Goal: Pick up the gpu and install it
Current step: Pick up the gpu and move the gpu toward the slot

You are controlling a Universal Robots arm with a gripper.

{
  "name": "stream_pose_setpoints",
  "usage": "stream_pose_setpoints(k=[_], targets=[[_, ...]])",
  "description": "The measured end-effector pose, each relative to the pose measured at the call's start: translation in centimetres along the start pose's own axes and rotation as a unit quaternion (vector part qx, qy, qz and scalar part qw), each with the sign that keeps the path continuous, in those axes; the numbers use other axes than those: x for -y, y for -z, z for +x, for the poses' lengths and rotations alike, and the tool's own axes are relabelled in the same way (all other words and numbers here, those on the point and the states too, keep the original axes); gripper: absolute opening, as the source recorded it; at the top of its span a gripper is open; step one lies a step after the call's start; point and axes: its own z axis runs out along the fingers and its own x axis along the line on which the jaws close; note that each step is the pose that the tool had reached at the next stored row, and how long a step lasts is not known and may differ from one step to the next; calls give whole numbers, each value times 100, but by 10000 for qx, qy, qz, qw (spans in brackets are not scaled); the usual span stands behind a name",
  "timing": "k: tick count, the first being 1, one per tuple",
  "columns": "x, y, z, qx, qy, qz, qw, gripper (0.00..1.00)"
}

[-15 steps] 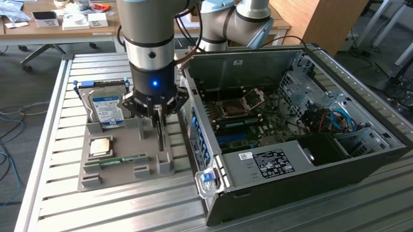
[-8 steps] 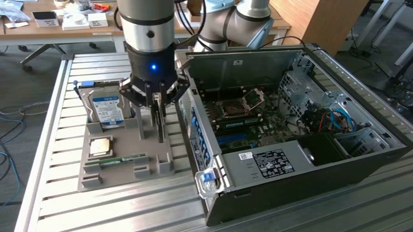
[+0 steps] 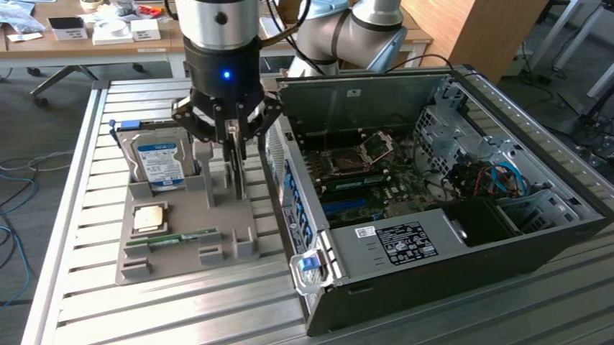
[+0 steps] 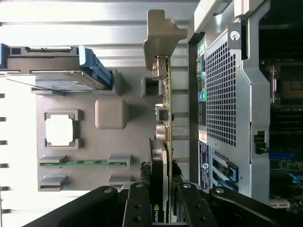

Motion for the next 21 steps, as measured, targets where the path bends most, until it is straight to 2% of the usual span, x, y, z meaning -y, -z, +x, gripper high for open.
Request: stream_pose_setpoints(k=[15,21], targets=[[-24,452,-11,41,2,-2,10000,27],[-32,601,-15,61,3,-3,10000,27]])
